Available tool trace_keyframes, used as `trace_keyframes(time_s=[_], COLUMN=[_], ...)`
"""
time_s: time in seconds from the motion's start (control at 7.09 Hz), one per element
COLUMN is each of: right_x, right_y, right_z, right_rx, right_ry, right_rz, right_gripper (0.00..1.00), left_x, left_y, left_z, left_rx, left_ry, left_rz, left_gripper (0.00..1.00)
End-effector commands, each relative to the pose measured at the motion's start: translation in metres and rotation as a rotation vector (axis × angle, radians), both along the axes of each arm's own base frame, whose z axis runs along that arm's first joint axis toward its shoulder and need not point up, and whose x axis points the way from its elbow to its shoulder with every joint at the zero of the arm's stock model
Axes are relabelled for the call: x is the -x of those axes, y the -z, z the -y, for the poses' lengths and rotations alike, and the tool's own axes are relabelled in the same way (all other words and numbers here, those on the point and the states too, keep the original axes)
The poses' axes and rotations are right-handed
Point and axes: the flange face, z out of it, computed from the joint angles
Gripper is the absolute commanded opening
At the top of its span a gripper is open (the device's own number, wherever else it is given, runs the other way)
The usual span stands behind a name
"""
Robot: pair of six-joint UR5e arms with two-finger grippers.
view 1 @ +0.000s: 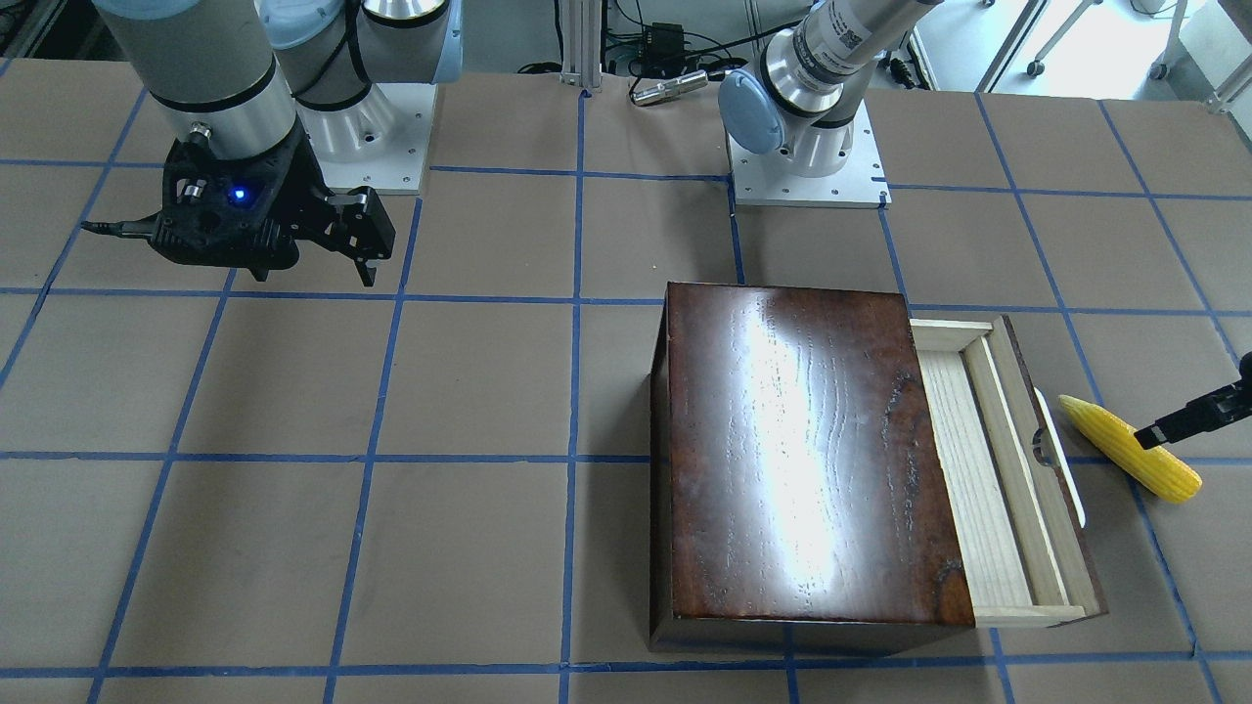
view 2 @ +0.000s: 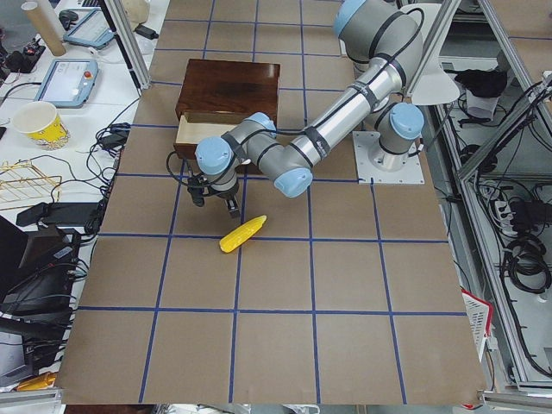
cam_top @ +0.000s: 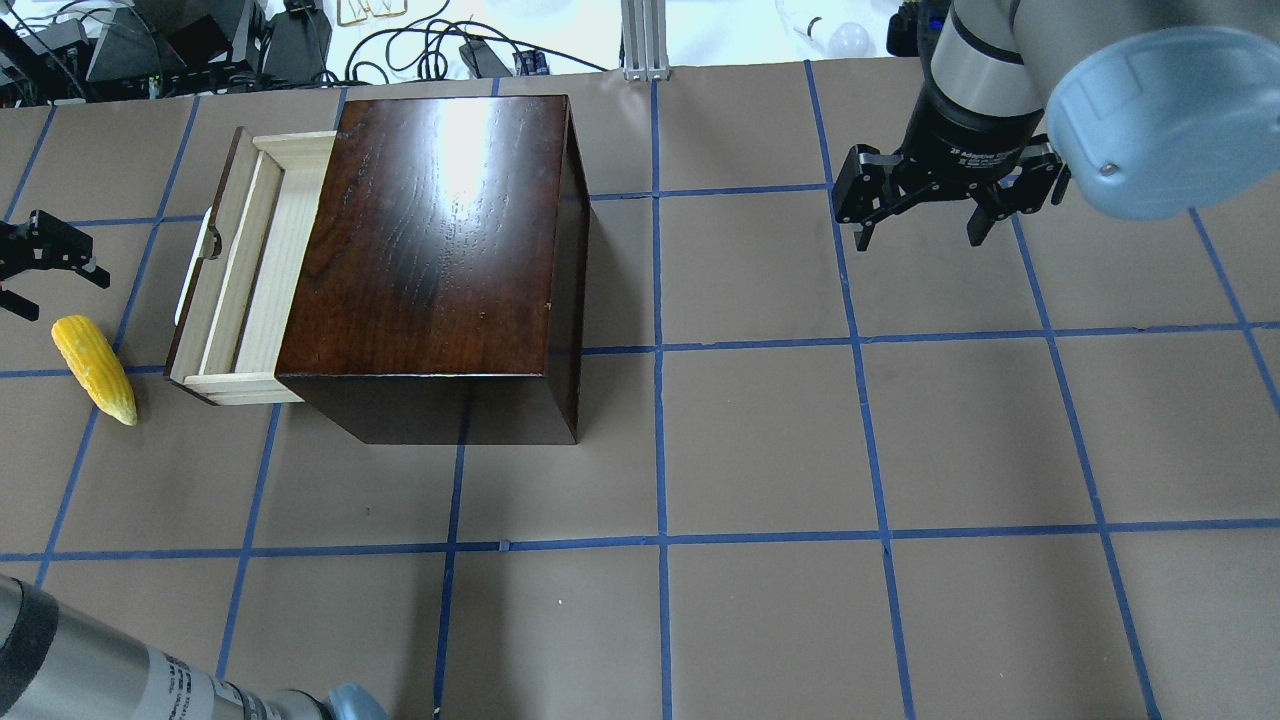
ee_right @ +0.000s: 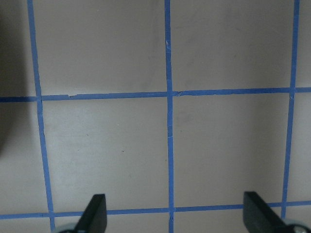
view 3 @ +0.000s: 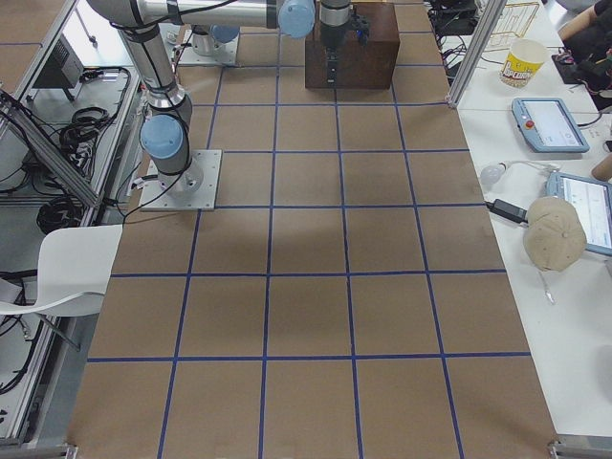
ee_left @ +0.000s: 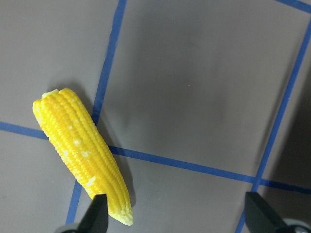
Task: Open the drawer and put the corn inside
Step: 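Lower the left gripper and grasp the yellow corn cob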
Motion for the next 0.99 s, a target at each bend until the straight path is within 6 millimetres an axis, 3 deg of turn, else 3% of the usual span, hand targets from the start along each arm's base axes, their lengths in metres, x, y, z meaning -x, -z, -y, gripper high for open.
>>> trace_keyframes(time_s=[0.0,0.28,0.85], right_x=[0.000,0.000,0.000], right_y=[0.000,0.000,0.000], right_z=[0.000,0.000,0.000], right_rx=[0.000,0.000,0.001], right_ry=[0.000,0.000,0.000], right_rz=[0.000,0.000,0.000], right_gripper=[1.00,1.00,1.00], left_x=[-0.033,-0.048,-0.048], left_y=[0.022,0.042,0.076], left_z=[-0.015,-0.017,-0.012], left_rx=[-0.033,-0.090,-0.138], left_ry=[-0.101,-0.148,-0.270], left_rz=[-0.016,0.088,0.061], left_gripper=[1.00,1.00,1.00])
